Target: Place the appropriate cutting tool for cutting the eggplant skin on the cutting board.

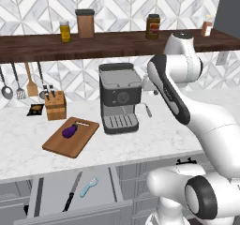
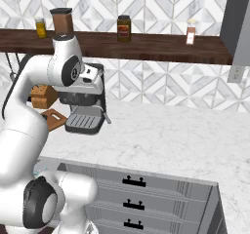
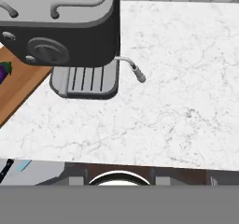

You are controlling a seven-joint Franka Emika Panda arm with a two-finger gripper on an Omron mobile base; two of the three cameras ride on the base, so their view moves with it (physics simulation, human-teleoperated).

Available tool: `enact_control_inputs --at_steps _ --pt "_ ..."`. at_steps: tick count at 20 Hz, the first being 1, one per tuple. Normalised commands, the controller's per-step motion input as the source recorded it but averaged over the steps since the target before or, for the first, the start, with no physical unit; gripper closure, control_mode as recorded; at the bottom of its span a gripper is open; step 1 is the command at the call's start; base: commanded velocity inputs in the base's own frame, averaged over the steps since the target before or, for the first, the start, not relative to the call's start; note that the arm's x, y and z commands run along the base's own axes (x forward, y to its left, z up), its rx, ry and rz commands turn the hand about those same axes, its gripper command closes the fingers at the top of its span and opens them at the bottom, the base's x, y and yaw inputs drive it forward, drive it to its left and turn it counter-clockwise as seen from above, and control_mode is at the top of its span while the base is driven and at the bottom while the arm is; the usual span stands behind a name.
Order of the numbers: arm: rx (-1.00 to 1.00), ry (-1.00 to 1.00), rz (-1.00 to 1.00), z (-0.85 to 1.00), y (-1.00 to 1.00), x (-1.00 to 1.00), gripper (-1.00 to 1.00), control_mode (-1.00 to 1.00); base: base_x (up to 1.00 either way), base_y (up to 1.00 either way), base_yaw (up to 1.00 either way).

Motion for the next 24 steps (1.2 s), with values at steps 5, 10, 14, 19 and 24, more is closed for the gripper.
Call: enact_control_inputs --at_steps 5,10,14,19,24 --pt "0.00 0.00 0.00 -0.15 0.18 -0.32 -1.00 -1.00 0.00 0.00 0.00" --pt "0.00 0.00 0.00 -0.48 0.94 -0.72 -1.00 -1.00 0.00 0.00 0.00" --pt "0.00 0.07 0.00 -0.57 1.00 -0.56 -1.00 -1.00 0.00 0.00 0.00" --pt "0.07 0.11 0.00 -0.75 1.00 -0.46 -1.00 -1.00 0.00 0.00 0.00" --pt "0.05 0.21 -0.05 -0.69 1.00 -0.14 -1.00 -1.00 0.00 0.00 0.00"
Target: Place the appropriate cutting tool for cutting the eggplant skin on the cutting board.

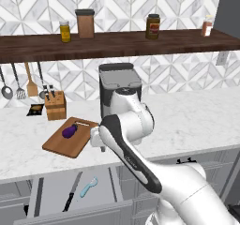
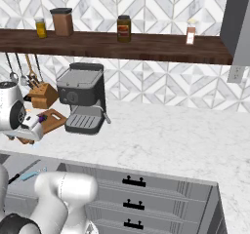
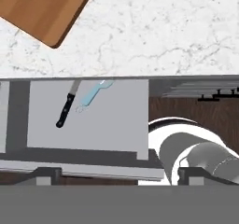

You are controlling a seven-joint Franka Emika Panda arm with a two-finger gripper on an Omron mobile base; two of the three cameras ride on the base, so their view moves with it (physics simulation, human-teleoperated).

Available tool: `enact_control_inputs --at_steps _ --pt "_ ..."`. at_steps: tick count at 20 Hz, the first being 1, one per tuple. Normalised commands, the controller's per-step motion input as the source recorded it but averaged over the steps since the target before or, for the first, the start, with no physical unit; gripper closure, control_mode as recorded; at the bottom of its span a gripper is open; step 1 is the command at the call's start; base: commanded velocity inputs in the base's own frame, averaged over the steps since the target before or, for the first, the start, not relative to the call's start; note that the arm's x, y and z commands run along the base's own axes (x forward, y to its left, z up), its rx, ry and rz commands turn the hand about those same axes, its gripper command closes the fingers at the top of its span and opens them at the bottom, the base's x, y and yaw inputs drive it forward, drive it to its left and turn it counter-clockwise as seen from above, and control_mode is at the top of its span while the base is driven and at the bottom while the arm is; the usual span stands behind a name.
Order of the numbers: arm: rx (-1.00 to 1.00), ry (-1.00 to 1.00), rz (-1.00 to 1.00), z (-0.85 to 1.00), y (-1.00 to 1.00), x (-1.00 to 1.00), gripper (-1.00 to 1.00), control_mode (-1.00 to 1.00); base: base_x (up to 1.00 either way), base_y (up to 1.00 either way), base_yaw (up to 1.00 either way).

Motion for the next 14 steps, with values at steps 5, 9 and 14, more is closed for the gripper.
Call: enact_control_inputs --at_steps 5,9,14 --pt "-0.01 0.21 -0.05 -0.83 0.85 -0.05 -1.00 -1.00 0.00 0.00 0.00" --pt "-0.05 0.21 -0.03 -0.74 0.62 0.00 -1.00 -1.00 0.00 0.00 0.00" --pt "-0.04 0.04 0.00 -0.58 0.18 -0.13 -1.00 -1.00 0.00 0.00 0.00"
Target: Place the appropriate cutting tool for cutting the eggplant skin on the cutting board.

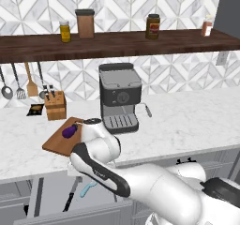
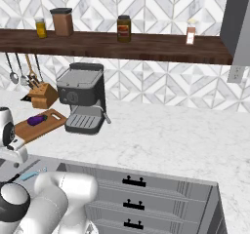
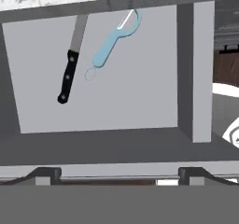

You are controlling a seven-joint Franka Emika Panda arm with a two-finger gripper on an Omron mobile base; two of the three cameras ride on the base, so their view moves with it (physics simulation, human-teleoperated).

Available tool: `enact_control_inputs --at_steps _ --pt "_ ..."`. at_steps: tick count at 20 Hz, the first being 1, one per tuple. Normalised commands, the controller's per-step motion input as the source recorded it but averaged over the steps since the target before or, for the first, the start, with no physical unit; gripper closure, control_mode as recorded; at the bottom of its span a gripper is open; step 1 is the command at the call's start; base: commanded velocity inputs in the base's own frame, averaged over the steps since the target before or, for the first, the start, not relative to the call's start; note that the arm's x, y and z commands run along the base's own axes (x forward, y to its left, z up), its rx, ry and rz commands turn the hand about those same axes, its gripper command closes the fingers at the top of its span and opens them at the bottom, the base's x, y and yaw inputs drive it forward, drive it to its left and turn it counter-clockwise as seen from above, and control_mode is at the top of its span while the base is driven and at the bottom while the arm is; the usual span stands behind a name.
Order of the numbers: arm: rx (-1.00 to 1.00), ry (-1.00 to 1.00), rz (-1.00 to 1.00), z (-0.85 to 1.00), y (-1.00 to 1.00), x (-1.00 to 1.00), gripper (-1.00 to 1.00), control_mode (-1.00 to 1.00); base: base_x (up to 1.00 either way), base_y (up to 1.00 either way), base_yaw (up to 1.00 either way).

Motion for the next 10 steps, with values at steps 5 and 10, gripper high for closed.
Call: enact_control_inputs --at_steps 5,10 --pt "-0.05 0.00 0.00 -0.60 0.06 -0.17 -1.00 -1.00 0.00 0.00 0.00" --pt "-0.04 -0.06 0.00 -0.47 0.00 -0.15 -1.00 -1.00 0.00 0.00 0.00"
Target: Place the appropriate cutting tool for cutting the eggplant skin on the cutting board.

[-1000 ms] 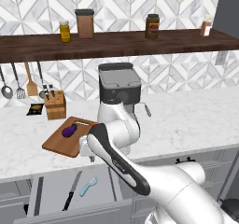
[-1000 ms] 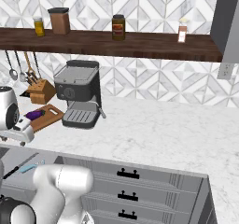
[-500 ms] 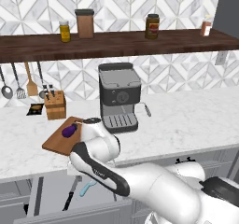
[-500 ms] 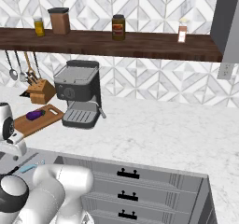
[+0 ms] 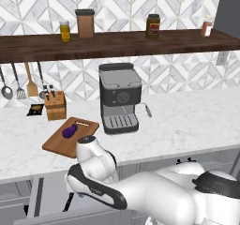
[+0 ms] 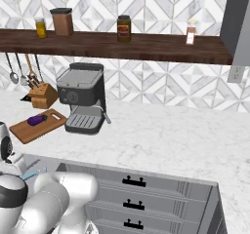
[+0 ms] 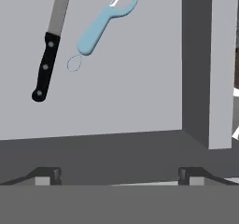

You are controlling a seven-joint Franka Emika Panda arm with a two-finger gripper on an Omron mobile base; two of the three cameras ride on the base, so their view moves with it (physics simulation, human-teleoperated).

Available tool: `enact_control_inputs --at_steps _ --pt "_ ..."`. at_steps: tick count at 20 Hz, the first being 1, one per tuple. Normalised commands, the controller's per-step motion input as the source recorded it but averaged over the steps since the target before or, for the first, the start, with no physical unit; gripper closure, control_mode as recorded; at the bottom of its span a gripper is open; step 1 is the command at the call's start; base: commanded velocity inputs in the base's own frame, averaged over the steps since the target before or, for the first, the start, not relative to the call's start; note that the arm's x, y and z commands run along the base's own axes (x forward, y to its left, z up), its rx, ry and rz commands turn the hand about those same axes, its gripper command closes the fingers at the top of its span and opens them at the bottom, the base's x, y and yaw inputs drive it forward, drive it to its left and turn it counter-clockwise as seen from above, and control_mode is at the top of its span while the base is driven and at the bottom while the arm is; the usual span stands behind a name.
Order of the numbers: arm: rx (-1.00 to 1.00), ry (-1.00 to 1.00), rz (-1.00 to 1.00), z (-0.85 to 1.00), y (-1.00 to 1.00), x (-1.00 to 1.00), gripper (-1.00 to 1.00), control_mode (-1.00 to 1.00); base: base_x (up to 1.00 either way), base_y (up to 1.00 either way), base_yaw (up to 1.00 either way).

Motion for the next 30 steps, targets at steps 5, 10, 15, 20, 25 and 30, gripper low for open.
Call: enact_control_inputs --at_steps 5,10,15,20,25,30 --pt "0.00 0.00 0.00 -0.46 0.00 0.00 -1.00 -1.00 0.00 0.00 0.00" --pt "0.00 0.03 0.00 -0.42 0.24 0.01 -1.00 -1.00 0.00 0.00 0.00" --pt "0.00 0.00 0.00 -0.35 0.27 0.00 -1.00 -1.00 0.00 0.00 0.00" --pt "0.00 0.00 0.00 -0.09 0.09 0.00 -1.00 -1.00 0.00 0.00 0.00" --pt "-0.03 0.00 0.00 -0.01 0.12 -0.11 -1.00 -1.00 0.00 0.00 0.00" --pt "-0.04 0.00 0.00 -0.03 0.11 -0.12 -1.00 -1.00 0.00 0.00 0.00"
